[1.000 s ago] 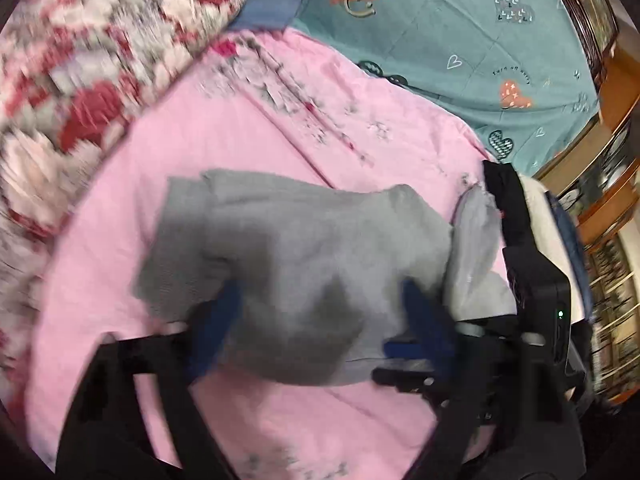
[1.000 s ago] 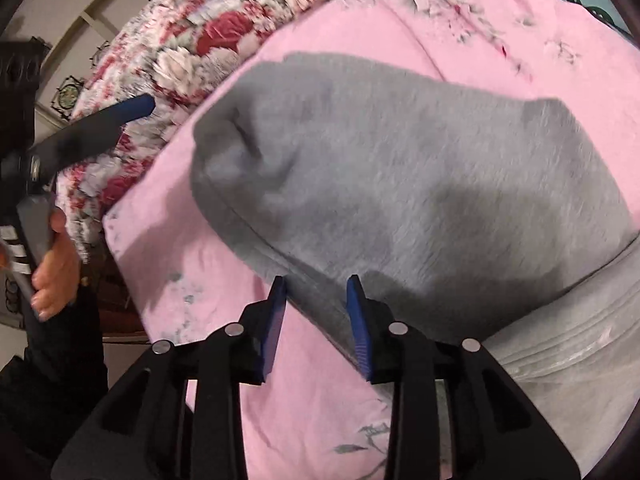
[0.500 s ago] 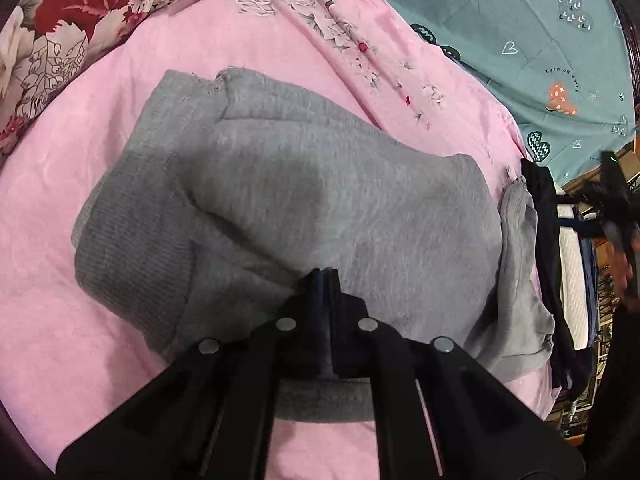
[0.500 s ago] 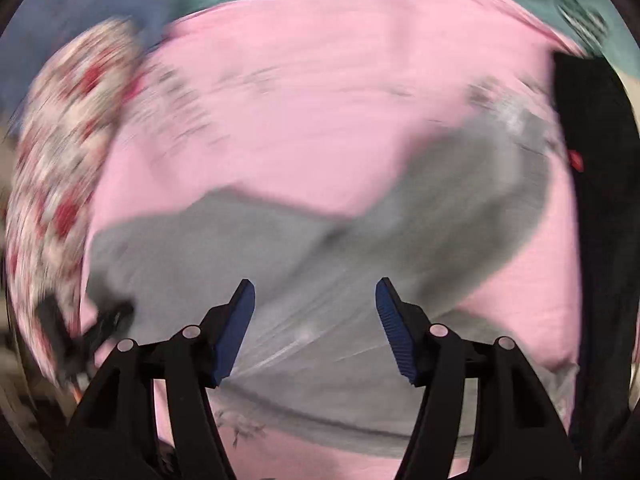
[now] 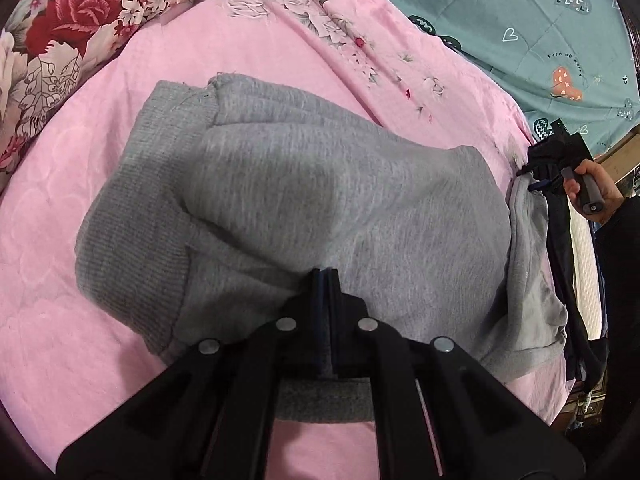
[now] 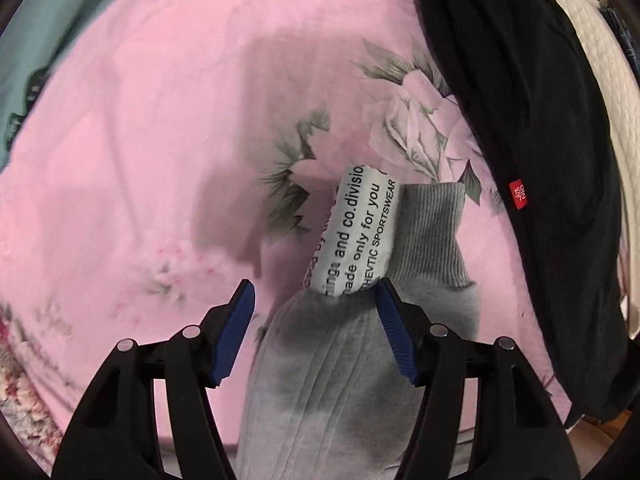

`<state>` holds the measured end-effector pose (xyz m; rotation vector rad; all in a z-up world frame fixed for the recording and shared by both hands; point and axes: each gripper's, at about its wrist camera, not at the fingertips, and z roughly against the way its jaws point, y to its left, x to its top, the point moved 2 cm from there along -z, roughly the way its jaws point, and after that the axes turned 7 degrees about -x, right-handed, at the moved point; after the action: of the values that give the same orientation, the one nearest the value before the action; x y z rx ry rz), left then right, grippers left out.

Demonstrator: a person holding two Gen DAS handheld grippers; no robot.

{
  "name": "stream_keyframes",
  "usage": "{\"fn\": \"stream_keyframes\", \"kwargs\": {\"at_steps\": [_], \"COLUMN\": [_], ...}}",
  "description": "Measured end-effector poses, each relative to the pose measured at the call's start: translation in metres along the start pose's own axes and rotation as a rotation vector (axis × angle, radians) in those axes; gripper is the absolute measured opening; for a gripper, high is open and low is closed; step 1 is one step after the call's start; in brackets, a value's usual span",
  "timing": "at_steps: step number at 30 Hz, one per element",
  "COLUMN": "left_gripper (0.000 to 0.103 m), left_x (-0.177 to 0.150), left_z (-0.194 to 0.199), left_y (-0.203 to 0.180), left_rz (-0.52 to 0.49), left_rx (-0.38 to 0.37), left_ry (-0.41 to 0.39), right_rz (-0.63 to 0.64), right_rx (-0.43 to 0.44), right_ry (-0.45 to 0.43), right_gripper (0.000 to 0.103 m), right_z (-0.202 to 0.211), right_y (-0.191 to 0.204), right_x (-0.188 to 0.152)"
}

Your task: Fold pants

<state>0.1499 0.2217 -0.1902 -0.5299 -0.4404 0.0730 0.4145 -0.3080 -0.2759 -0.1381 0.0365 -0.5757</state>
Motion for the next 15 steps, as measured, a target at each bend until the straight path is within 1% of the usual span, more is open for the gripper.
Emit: {"fn": "stream_keyframes", "kwargs": {"at_steps": [1, 2, 4, 6, 7, 10, 13, 14, 15], "left_gripper": [0.005, 0.005, 0.005, 0.005, 0.005, 0.005, 0.005, 0.005, 0.005], "left_x": [0.001, 0.001, 0.003, 0.005, 0.006, 0.008, 0.010, 0.011, 0.011], "left_z": [0.000, 0.000, -0.001, -0.001, -0.002, -0.003, -0.004, -0.004, -0.005], "left_y": [0.000, 0.000, -0.001, -0.001, -0.002, -0.003, -0.005, -0.006, -0.007], "left_rz": [-0.002, -0.005, -0.006, -0.007, -0.008, -0.028, -0.045, -0.051, -0.054], "left_rx": [0.000, 0.001, 0.003, 0.002, 0.002, 0.009, 0.018, 0.022, 0.026], "left_ry": [0.002, 0.005, 0.012, 0.021, 0.026, 0.047, 0.067, 0.073, 0.077], "right_rz": [0.004, 0.002, 0.001, 0.010, 0.010, 0.020, 0.009, -0.004, -0.014], "right_rx": [-0.024, -0.032, 0.026, 0.086, 0.086, 0.176, 0.279, 0.320, 0.348], "right_ry": [-0.015, -0.035, -0.050, -0.088, -0.088, -0.160, -0.231, -0.260, -0.278], "right_gripper": [0.044, 0.037, 0.020, 0.018, 0.017, 0.017, 0.017, 0.017, 0.017], "right_z": [0.000, 0.002, 0.010, 0.028, 0.028, 0.061, 0.094, 0.104, 0.110], "right_y": [0.001, -0.002, -0.011, -0.031, -0.031, -0.070, -0.123, -0.148, -0.164], "right_x": [-0.002, -0.005, -0.012, -0.023, -0.023, -0.051, -0.095, -0.116, -0.117]}}
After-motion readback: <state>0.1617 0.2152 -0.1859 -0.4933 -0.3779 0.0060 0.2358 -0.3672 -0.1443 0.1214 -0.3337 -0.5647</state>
